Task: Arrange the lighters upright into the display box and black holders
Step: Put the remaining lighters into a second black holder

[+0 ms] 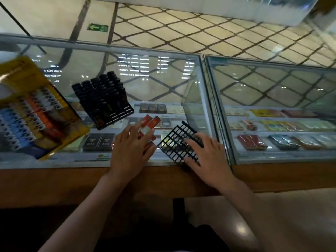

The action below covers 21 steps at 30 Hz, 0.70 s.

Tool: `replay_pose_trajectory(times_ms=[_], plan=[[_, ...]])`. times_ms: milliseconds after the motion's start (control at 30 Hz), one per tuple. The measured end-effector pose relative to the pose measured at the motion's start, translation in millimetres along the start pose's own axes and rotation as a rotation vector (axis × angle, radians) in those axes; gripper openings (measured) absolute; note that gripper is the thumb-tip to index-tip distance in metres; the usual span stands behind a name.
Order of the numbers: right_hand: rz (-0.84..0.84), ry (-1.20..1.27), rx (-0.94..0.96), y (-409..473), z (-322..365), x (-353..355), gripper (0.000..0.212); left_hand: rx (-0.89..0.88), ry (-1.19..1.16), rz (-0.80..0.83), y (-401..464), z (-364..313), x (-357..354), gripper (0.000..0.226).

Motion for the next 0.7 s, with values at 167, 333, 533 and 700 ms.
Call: replay_pose_trajectory(times_ms=[167, 333, 533, 700], plan=[[-0.072, 0.066, -0.084, -15.5, 18.1, 9.8, 0.053, 0.040, 0.016, -0.006, -9.6, -3.2, 3.7, 0.053], [-0.041, 0.091, 0.037, -12.3, 13.6, 12.7, 0.055, 0.050, 0.055, 0.023, -17.3, -5.7, 3.8, 0.057], [-0.034, 0.102, 0.034, -11.1, 0.3, 3.5, 0.058, 0.074, 0.074, 0.032, -21.7, -6.4, 3.2, 0.061], [0.052, 0.102, 0.132, 12.7, 3.1, 1.7, 0.053, 0.092, 0.058, 0.032, -23.7, -6.3, 4.5, 0.060]])
Point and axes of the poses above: each hand's wrist, its own y-axis towards the middle knuckle, its own x-axis out of the back of the hand, z = x × y, the point moved 9 cm from there along y, towards the middle knuckle, and after that the axes turned 14 degrees about y, right-handed, at the moved point
